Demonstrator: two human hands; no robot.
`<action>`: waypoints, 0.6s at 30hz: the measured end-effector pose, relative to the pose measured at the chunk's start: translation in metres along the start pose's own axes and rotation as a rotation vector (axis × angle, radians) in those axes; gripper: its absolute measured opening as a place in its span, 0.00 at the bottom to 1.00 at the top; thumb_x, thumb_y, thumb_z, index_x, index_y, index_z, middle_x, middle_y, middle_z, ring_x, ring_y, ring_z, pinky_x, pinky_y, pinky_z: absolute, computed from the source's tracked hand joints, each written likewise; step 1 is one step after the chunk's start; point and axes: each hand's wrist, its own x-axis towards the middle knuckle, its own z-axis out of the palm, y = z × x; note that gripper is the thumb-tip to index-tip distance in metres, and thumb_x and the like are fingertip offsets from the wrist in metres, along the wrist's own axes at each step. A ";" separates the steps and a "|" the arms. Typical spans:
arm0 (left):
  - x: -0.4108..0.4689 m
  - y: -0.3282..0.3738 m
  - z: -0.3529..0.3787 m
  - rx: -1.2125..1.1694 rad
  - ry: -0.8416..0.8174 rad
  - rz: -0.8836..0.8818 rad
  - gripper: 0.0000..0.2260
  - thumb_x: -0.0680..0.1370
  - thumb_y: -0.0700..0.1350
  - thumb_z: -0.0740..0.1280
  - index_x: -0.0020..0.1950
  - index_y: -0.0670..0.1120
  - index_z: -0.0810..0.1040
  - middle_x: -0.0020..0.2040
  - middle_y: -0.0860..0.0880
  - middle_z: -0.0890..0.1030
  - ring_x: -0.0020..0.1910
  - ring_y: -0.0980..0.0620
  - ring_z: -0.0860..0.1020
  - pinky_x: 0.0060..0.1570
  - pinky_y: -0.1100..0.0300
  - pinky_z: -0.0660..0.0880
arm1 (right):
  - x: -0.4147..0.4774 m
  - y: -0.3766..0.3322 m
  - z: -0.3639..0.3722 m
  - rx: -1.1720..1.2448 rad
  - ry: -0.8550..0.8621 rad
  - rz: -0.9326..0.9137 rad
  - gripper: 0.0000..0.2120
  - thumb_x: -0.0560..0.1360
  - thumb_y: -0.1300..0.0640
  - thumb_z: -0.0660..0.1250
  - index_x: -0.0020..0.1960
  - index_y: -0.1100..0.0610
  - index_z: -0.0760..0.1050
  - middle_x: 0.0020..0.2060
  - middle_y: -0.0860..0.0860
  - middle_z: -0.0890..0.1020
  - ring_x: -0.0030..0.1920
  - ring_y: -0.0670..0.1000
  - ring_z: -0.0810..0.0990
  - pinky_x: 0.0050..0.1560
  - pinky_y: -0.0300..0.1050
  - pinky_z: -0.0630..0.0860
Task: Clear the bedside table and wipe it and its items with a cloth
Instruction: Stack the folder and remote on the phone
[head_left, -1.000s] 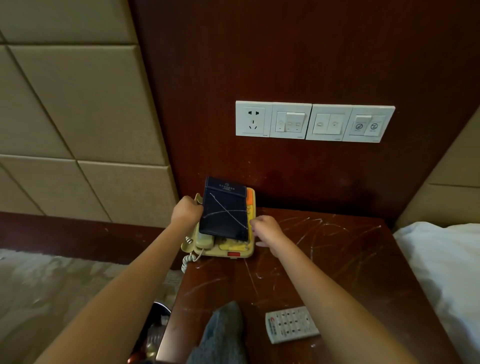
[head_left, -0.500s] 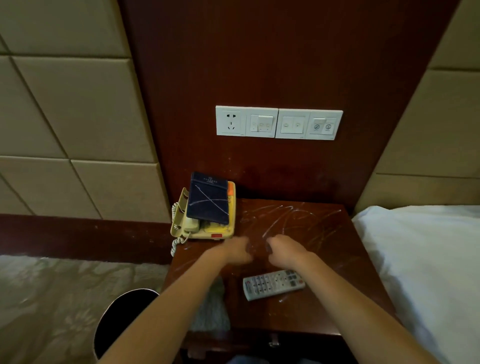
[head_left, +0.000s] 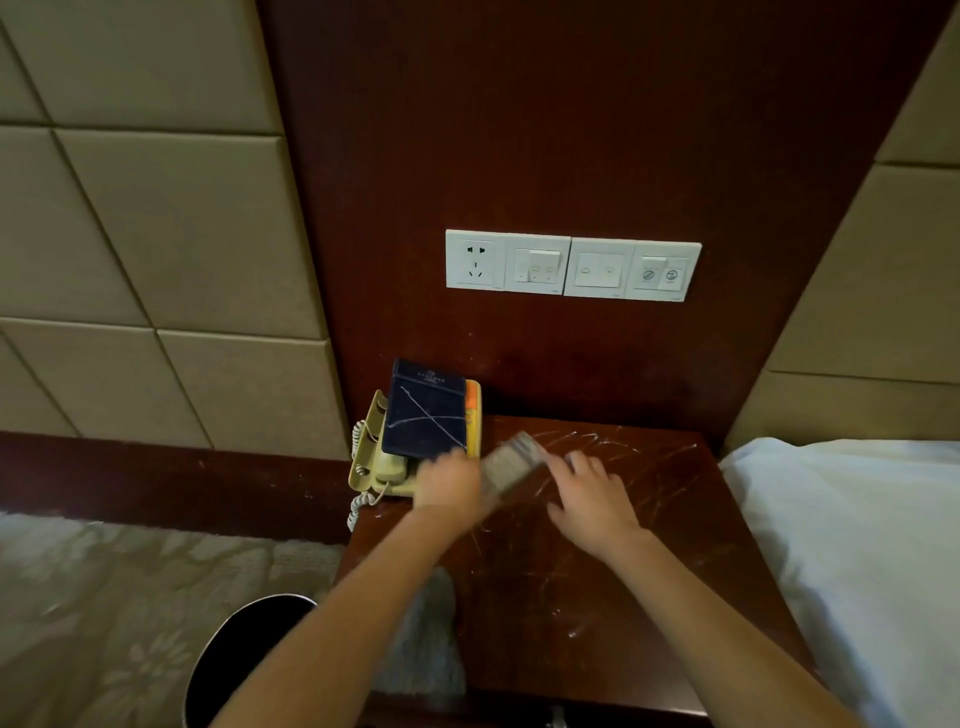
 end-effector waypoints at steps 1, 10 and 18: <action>0.011 -0.013 -0.012 -0.001 0.060 -0.063 0.21 0.76 0.57 0.64 0.61 0.44 0.72 0.56 0.46 0.74 0.54 0.48 0.75 0.52 0.55 0.71 | 0.014 -0.007 -0.004 0.106 0.021 0.049 0.27 0.78 0.50 0.60 0.74 0.52 0.57 0.67 0.54 0.66 0.68 0.56 0.65 0.64 0.54 0.69; 0.080 -0.053 -0.014 0.140 0.078 -0.350 0.31 0.75 0.60 0.63 0.70 0.41 0.65 0.66 0.43 0.70 0.65 0.44 0.70 0.62 0.51 0.66 | 0.114 -0.084 -0.001 0.653 -0.234 0.190 0.24 0.80 0.62 0.53 0.75 0.58 0.57 0.72 0.57 0.65 0.67 0.57 0.69 0.60 0.48 0.70; 0.082 -0.046 0.000 0.247 0.101 -0.124 0.26 0.77 0.53 0.63 0.71 0.43 0.61 0.69 0.43 0.64 0.69 0.43 0.62 0.67 0.47 0.59 | 0.139 -0.085 0.012 0.684 -0.299 0.307 0.23 0.78 0.63 0.54 0.73 0.60 0.62 0.68 0.58 0.69 0.65 0.58 0.70 0.52 0.44 0.68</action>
